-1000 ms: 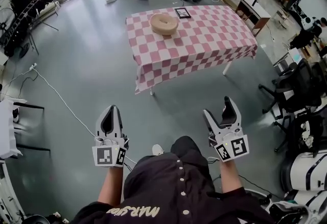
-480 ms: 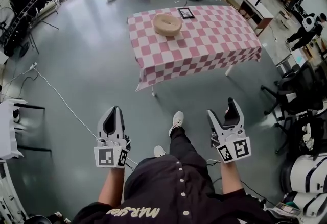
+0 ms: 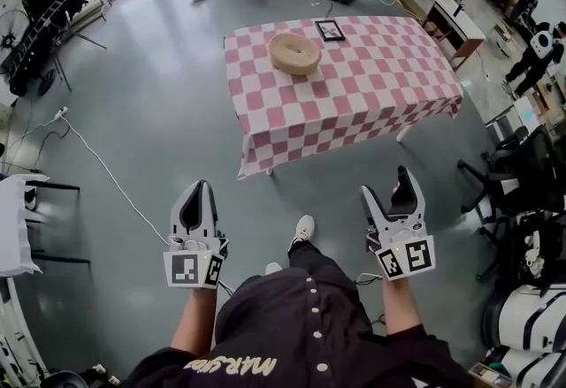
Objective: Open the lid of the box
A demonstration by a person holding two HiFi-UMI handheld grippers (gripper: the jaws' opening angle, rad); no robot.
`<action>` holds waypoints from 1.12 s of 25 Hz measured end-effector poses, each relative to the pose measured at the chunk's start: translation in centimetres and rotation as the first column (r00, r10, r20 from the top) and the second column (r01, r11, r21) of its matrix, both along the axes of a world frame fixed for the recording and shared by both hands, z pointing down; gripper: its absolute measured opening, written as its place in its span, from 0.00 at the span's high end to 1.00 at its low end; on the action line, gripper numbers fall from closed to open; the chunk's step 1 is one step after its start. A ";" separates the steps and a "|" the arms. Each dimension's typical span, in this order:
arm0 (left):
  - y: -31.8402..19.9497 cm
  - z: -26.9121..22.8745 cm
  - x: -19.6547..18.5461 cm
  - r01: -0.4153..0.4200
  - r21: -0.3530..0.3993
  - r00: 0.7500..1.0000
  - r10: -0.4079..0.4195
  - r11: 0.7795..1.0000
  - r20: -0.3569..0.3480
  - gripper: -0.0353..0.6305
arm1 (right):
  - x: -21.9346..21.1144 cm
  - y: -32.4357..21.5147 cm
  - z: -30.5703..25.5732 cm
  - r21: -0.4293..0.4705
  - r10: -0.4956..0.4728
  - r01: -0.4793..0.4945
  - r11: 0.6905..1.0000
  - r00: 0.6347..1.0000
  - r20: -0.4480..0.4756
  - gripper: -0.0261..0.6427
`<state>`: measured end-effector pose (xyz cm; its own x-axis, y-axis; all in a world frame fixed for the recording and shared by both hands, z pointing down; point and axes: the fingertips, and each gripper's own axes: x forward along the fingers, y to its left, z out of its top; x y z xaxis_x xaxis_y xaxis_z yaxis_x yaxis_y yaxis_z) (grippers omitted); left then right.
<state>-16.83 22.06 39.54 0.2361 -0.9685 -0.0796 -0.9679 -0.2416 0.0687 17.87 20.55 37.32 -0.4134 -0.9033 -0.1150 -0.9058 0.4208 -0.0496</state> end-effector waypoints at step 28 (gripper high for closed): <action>-16.4 -1.5 5.9 0.120 0.010 0.992 -0.121 0.993 0.022 0.93 | 5.1 -20.2 0.4 0.001 -0.109 0.109 0.994 0.994 0.029 0.42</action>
